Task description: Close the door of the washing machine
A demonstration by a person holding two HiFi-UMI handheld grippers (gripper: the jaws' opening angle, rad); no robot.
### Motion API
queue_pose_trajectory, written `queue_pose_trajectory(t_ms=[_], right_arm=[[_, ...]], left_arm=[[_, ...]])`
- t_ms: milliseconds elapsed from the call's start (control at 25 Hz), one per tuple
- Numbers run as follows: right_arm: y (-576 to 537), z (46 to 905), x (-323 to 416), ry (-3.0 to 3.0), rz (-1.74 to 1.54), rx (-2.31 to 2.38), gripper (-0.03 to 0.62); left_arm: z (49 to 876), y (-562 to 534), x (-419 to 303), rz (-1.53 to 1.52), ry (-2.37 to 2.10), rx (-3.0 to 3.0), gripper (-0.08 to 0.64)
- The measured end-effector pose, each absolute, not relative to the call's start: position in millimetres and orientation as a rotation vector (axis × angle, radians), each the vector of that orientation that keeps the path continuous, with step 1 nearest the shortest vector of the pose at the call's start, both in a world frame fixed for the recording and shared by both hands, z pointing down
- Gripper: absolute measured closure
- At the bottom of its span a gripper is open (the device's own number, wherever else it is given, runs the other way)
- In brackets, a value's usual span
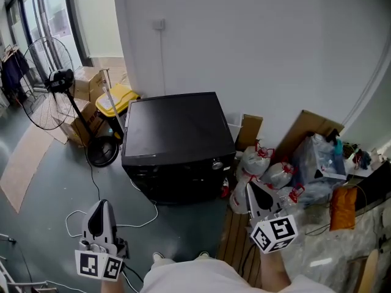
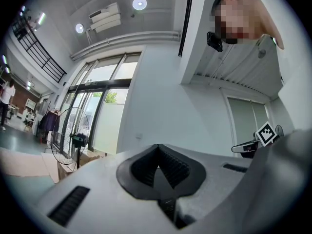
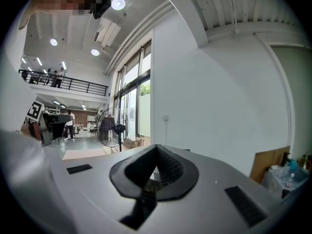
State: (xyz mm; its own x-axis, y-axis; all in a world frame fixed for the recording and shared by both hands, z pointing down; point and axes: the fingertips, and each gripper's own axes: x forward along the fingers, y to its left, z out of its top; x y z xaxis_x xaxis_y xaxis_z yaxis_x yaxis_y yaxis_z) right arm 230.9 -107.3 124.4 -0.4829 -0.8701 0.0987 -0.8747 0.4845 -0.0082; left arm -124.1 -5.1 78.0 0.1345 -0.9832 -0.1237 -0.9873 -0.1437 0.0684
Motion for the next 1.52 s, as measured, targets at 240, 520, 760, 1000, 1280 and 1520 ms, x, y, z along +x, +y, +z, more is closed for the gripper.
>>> queue_pose_trajectory(t_ms=[240, 520, 760, 1000, 1280, 1520], right_arm=[[-106.1, 118.3, 205.1, -2.642, 0.067, 1.547, 0.595], [-106.4, 110.8, 180.3, -2.647, 0.050, 1.540, 0.595], [-105.7, 108.3, 162.5, -2.642, 0.013, 1.534, 0.595], [-104.8, 107.6, 149.3, -2.663, -0.005, 1.523, 0.595], [-102.0, 116.7, 132.3, -2.669, 0.014, 1.509, 0.595], [-106.2, 118.7, 128.1, -2.657, 0.017, 1.523, 0.595]], left_arm=[[79.6, -0.3, -146.2, 0.211, 2.035, -2.343, 0.555], [74.8, -1.3, -164.6, 0.219, 2.017, -2.351, 0.555], [78.1, 0.7, -174.6, 0.228, 2.015, -2.361, 0.555], [78.3, 3.7, -184.9, 0.235, 2.032, -2.337, 0.555], [86.0, 8.2, -199.2, 0.250, 2.065, -2.326, 0.555], [92.1, 4.2, -203.5, 0.266, 2.055, -2.336, 0.555]])
